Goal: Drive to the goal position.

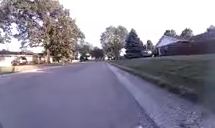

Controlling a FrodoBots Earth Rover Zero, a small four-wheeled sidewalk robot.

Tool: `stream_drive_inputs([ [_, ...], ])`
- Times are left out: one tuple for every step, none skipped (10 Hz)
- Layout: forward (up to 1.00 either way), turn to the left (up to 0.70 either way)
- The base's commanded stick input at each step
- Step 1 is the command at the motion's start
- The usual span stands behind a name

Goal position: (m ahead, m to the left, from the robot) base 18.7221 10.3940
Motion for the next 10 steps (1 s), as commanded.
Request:
stream_drive_inputs([
  [1.0,0.06],
  [1.0,0.4],
  [1.0,0.4],
  [1.0,0.14],
  [1.0,0.06],
  [1.0,0.0],
  [1.0,0.0],
  [1.0,0.0],
  [1.0,0.0],
  [1.0,0.0],
])
